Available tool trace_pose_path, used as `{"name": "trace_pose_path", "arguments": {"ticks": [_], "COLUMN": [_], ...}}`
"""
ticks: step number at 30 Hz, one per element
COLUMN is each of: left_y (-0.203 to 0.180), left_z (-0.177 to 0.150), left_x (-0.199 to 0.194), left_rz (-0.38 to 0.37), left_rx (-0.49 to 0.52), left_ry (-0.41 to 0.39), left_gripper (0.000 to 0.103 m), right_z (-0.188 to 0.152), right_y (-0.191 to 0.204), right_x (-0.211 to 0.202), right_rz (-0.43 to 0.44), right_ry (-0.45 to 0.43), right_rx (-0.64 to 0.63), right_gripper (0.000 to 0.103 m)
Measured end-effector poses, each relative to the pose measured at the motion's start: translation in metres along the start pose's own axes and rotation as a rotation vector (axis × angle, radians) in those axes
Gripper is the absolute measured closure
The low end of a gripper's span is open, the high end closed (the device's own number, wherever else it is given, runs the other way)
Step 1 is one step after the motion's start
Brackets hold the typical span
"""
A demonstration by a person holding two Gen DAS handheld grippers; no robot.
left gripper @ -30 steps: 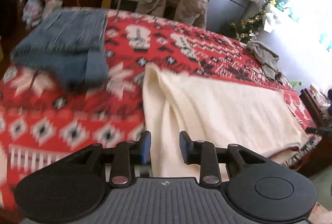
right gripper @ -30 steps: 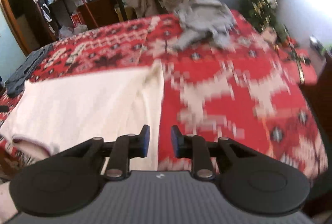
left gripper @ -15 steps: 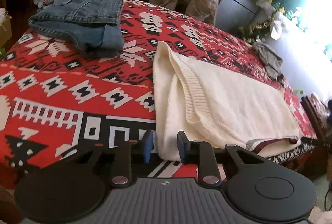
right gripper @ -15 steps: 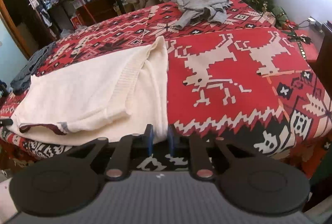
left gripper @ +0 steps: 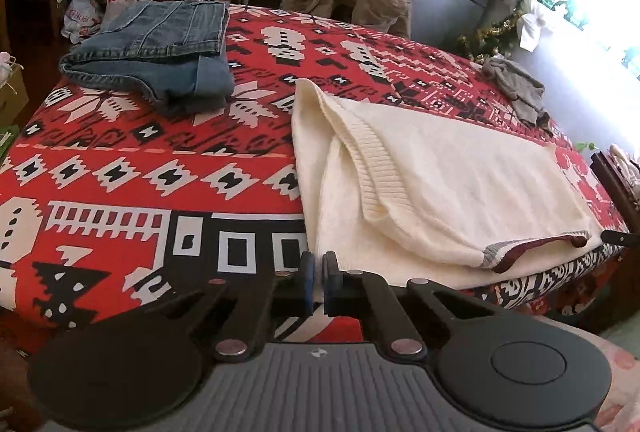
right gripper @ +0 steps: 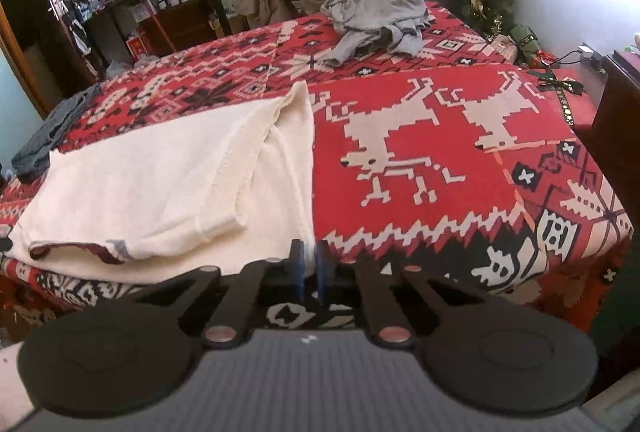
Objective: Fold clothes
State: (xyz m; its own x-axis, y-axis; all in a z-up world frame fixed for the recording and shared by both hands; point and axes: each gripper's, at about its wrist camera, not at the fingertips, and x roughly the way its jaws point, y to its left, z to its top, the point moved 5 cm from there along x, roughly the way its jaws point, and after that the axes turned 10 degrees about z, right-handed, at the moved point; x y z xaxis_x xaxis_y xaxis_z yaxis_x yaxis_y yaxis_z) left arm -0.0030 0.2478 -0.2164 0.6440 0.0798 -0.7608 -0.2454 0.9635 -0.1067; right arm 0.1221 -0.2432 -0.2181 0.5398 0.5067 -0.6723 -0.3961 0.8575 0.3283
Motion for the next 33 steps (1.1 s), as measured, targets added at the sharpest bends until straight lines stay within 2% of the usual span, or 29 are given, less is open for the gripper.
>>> {"name": "trace_pose_path", "arguments": {"ticks": [1, 3, 4, 8, 9, 12, 14, 15, 16, 20, 21, 22, 23, 25, 28, 31, 33], "left_y": [0.000, 0.001, 0.002, 0.005, 0.005, 0.002, -0.006, -0.012, -0.019, -0.048, -0.055, -0.062, -0.070, -0.086, -0.103, -0.114, -0.119], "left_z": [0.000, 0.000, 0.001, 0.006, 0.009, 0.021, 0.031, 0.037, 0.044, 0.067, 0.072, 0.077, 0.080, 0.084, 0.084, 0.084, 0.085], "left_x": [0.000, -0.002, -0.005, -0.018, -0.020, -0.022, -0.021, -0.020, -0.019, -0.014, -0.010, -0.006, -0.001, 0.012, 0.030, 0.042, 0.045], "left_rz": [0.001, 0.021, 0.030, 0.051, 0.050, 0.034, 0.024, 0.019, 0.013, -0.025, -0.035, -0.043, -0.048, -0.028, 0.053, 0.130, 0.169], "left_rx": [-0.001, 0.007, 0.010, 0.008, 0.002, -0.024, -0.026, -0.021, -0.018, -0.007, -0.007, -0.006, -0.003, 0.016, 0.043, 0.060, 0.084], "left_ry": [0.001, 0.008, 0.006, -0.018, -0.029, -0.056, -0.072, -0.085, -0.100, -0.153, -0.159, -0.162, -0.163, -0.152, -0.125, -0.092, -0.074], "left_gripper": [0.098, 0.088, 0.087, 0.086, 0.082, 0.081, 0.078, 0.073, 0.069, 0.043, 0.035, 0.032, 0.027, 0.024, 0.024, 0.024, 0.022], "right_z": [-0.001, -0.004, -0.005, -0.003, 0.000, 0.013, 0.026, 0.032, 0.039, 0.065, 0.071, 0.075, 0.078, 0.085, 0.086, 0.087, 0.087], "right_y": [-0.001, -0.005, -0.007, -0.007, -0.006, 0.000, 0.011, 0.018, 0.025, 0.056, 0.064, 0.071, 0.078, 0.092, 0.110, 0.123, 0.127], "right_x": [0.000, 0.000, -0.002, -0.017, -0.022, -0.031, -0.030, -0.028, -0.025, -0.008, -0.002, 0.004, 0.010, 0.024, 0.040, 0.051, 0.054], "right_rz": [0.002, 0.004, 0.009, -0.010, -0.017, -0.022, -0.018, -0.011, -0.001, 0.036, 0.040, 0.038, 0.035, 0.034, 0.045, 0.027, -0.017], "right_ry": [0.001, -0.002, -0.001, -0.019, -0.030, -0.055, -0.068, -0.075, -0.081, -0.112, -0.115, -0.118, -0.118, -0.119, -0.118, -0.116, -0.117], "right_rx": [0.002, 0.013, 0.023, 0.009, 0.003, -0.008, -0.023, -0.031, -0.036, -0.074, -0.084, -0.091, -0.097, -0.110, -0.134, -0.161, -0.185], "right_gripper": [0.097, 0.097, 0.096, 0.094, 0.092, 0.085, 0.085, 0.082, 0.074, 0.060, 0.053, 0.044, 0.040, 0.024, 0.009, 0.001, 0.001]}}
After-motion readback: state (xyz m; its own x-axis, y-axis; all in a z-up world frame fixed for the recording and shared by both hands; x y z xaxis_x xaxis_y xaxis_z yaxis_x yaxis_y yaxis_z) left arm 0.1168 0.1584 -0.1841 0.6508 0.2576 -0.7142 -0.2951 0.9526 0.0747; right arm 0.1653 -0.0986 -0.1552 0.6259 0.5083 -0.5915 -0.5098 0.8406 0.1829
